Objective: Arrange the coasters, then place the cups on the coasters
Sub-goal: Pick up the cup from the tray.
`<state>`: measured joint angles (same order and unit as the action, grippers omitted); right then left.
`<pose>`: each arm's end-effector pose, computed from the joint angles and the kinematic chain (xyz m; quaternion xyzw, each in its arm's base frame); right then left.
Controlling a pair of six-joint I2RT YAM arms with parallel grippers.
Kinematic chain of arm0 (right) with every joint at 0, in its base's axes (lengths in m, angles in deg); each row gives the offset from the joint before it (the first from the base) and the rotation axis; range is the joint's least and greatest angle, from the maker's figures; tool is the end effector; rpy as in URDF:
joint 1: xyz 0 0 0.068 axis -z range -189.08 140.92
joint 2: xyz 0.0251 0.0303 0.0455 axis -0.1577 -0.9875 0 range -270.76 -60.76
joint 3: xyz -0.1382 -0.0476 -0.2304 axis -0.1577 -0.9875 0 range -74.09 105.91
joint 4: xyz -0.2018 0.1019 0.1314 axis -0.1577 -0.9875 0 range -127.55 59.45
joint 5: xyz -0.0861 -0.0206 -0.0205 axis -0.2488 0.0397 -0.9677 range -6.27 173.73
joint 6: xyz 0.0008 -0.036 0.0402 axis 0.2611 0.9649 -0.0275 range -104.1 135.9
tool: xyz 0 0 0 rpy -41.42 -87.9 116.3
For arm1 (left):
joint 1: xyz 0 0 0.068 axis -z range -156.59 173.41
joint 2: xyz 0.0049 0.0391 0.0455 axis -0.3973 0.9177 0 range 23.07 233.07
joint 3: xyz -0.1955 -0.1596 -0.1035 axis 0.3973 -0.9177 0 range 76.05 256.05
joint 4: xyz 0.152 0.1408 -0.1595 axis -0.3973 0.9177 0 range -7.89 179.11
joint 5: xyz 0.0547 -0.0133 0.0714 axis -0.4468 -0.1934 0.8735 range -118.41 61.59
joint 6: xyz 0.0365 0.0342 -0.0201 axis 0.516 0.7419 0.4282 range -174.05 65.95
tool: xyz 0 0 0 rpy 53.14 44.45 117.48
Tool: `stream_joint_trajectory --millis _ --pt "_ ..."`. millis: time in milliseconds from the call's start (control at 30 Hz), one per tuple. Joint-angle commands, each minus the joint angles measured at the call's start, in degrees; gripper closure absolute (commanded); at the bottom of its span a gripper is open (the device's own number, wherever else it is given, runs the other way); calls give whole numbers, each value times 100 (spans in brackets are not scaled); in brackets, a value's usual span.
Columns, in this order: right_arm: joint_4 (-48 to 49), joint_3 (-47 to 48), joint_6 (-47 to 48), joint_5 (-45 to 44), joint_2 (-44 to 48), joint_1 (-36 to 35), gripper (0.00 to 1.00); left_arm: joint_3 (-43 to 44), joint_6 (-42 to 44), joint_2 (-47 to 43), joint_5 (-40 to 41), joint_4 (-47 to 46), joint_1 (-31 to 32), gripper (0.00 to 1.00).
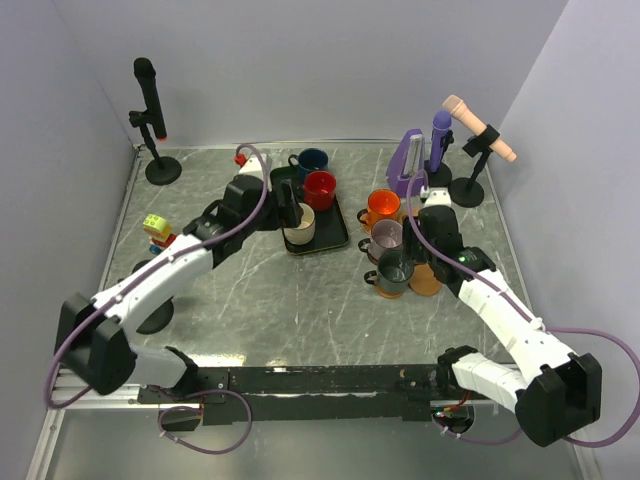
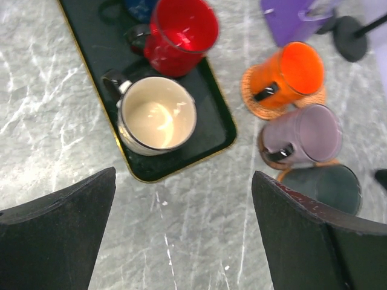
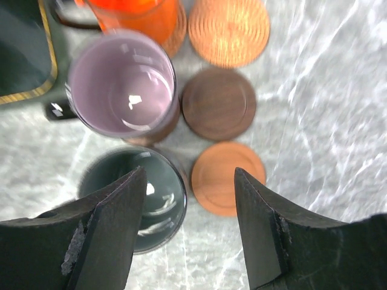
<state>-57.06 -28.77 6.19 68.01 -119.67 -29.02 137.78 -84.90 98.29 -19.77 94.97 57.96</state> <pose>0.2089 0.0655 0.2706 -0.0226 0.8997 -0.0129 0.4358 0.2524 -0.1673 0.3215 -0.0123 0.8481 -0.2302 0.4771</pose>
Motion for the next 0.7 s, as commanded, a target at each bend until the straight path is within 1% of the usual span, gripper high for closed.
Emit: stream_joint_trajectory --millis 0,133,233,367,533,567,633,667 --pt "110 644 128 -212 12 52 33 681 -307 624 -249 497 -290 1" --pt "154 960 154 -159 -190 52 33 954 -421 1143 -486 673 -501 9" --pt "128 1101 189 -124 -296 52 34 1147 -527 1477 -583 858 -606 19" --pt "119 1085 251 -80 -235 52 34 1314 -597 1881 -671 823 -677 30" --pt "101 917 251 -141 -15 52 34 1718 -501 2514 -724 928 -703 37" --pt "93 900 233 -124 20 52 34 1789 -457 2619 -680 937 -695 39" --pt "84 865 189 -97 73 52 34 1982 -343 2822 -566 1051 -703 49" --pt "75 856 172 -106 82 52 34 2131 -264 2936 -513 1113 -695 52"
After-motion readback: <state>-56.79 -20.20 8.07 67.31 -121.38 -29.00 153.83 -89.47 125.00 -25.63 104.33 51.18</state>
